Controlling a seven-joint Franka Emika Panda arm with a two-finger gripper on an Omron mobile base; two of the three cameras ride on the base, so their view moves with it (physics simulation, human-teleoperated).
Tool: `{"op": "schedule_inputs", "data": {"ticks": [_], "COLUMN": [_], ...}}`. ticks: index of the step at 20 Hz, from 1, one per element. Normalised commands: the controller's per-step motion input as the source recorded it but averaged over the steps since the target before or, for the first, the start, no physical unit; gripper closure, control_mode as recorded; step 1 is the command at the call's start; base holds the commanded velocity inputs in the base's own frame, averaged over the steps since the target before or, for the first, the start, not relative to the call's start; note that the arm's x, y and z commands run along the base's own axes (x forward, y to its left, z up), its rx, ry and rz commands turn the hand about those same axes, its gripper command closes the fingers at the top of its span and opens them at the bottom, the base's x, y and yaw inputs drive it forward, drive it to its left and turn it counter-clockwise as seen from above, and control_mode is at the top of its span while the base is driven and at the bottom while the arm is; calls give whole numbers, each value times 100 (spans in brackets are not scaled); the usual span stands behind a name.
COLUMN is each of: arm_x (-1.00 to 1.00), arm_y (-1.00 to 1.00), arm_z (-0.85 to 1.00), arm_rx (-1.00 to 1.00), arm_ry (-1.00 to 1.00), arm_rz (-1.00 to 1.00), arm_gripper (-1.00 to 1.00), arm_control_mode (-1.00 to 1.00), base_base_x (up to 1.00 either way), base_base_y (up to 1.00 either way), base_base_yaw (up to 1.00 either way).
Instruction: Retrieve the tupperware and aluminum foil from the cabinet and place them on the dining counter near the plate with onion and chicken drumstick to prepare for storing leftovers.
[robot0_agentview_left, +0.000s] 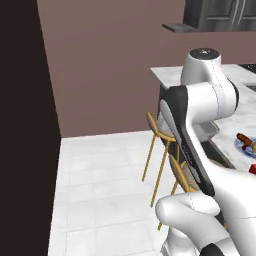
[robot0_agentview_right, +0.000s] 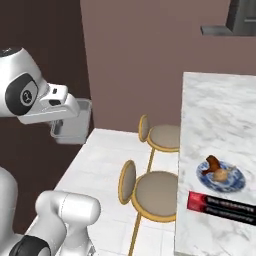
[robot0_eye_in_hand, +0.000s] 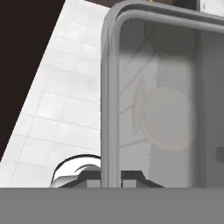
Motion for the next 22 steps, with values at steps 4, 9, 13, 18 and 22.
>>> {"op": "schedule_inputs", "data": {"ticks": [4,9,13,18,22], "arm_x": [0,0,0,0,0], "arm_y": [0,0,0,0,0], "arm_z": [0,0,0,0,0], "arm_rx": [0,0,0,0,0], "arm_ry": [0,0,0,0,0], "arm_rz": [0,0,0,0,0], "arm_gripper": [100,100,100,100,100], "arm_control_mode": [100,100,100,100,100], "base_base_x": [82,79,76,75,75], "base_base_y": [66,69,64,71,79], "base_base_yaw": [-63,-64,-66,-67,-67]}}
